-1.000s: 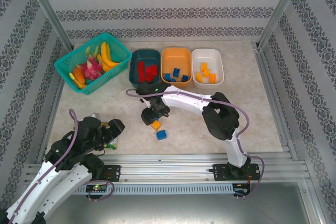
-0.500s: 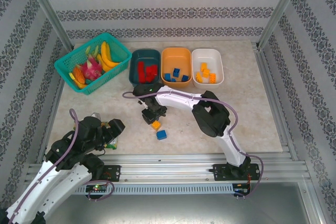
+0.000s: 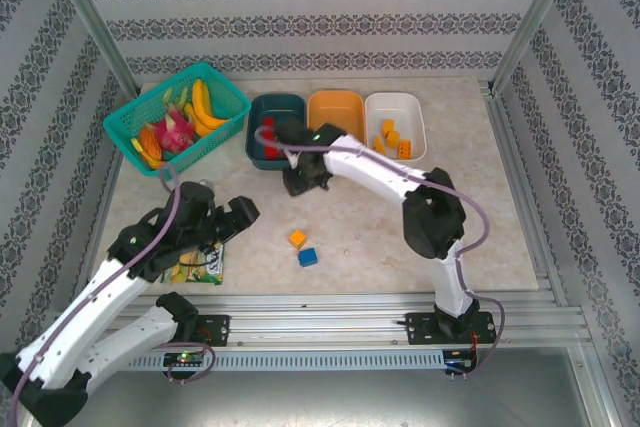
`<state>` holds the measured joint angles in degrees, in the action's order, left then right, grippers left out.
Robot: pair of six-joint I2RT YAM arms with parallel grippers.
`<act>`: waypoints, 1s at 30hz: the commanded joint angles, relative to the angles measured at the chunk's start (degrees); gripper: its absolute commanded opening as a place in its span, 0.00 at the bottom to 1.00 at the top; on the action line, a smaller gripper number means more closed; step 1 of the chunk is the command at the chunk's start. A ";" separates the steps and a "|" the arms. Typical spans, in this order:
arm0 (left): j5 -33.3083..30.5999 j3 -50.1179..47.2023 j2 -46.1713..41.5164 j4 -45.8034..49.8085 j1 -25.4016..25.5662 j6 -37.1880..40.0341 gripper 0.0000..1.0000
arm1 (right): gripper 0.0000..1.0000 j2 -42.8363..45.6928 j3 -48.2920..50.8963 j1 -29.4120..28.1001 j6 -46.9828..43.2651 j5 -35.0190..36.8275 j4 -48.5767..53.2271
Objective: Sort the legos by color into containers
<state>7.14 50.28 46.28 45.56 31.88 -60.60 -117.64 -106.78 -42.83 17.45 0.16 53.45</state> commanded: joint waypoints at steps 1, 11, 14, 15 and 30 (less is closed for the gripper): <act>1.29 4.04 6.62 -9.38 0.55 4.88 0.94 | 0.35 0.49 -5.31 5.80 2.40 -0.97 -0.58; 7.87 15.51 29.29 -23.33 -4.07 6.88 0.95 | 0.34 -16.49 -25.86 17.88 5.99 -9.36 -0.92; 9.69 19.63 34.99 -24.44 -5.97 8.21 0.95 | 0.35 -23.09 -33.83 19.73 6.51 -10.27 1.09; 10.15 21.29 36.90 -24.38 -6.42 8.92 0.95 | 0.35 -24.94 -36.00 20.33 6.82 -10.66 1.40; 11.78 30.56 48.82 -24.02 -8.06 10.94 0.94 | 0.38 -34.47 -42.29 22.18 6.89 -16.74 2.25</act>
<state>18.26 79.29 94.98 23.49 24.58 -51.13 -151.98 -147.70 -20.03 23.92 -14.15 54.22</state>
